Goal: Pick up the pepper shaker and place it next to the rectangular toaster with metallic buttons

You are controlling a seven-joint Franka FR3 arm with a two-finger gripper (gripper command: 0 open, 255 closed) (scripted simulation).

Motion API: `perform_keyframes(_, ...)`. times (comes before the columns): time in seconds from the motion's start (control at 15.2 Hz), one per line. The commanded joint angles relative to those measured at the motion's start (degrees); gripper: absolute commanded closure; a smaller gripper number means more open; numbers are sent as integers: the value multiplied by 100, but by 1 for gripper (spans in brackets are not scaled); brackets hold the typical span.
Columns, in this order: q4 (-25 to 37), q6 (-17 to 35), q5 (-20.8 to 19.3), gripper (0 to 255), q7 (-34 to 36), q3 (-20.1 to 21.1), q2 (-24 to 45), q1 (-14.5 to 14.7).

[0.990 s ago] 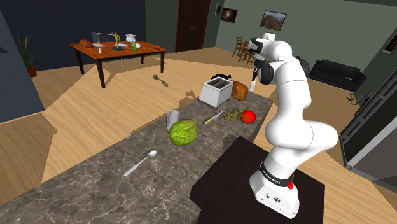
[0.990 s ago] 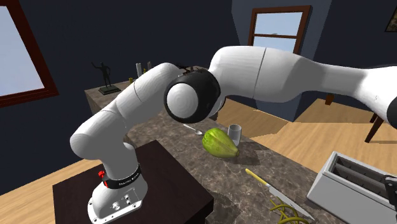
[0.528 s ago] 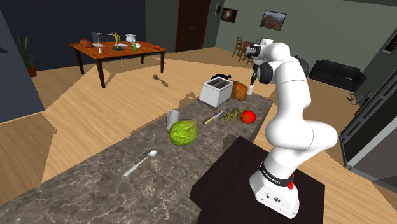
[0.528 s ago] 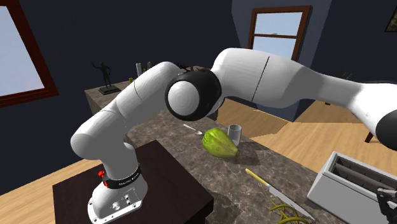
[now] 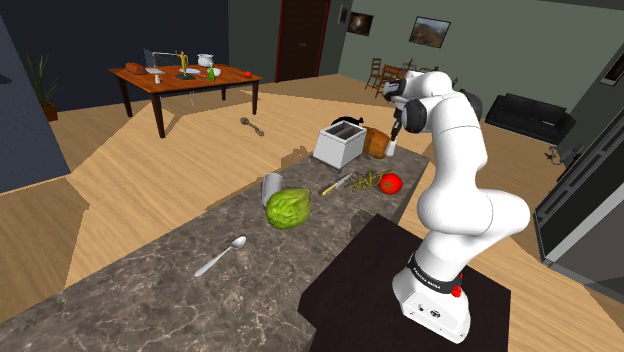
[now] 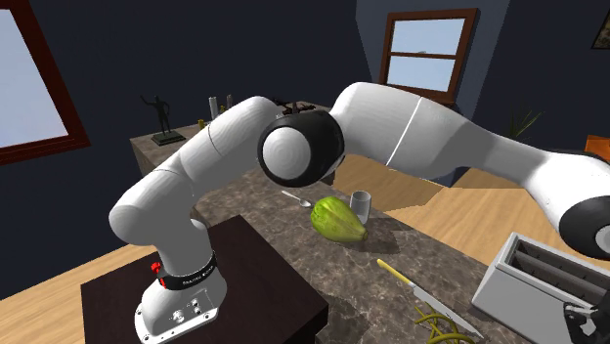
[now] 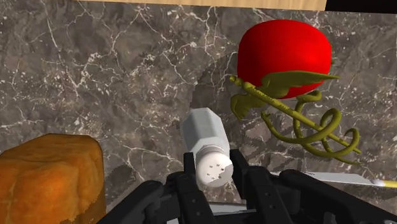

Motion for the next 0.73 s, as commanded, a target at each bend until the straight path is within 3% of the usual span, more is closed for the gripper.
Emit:
perform_keyframes(0.0, -137, 151, 14, 255, -21, 7, 18, 15)
perform_keyframes(0.66, -404, 697, 95, 255, -60, 77, 309, 27)
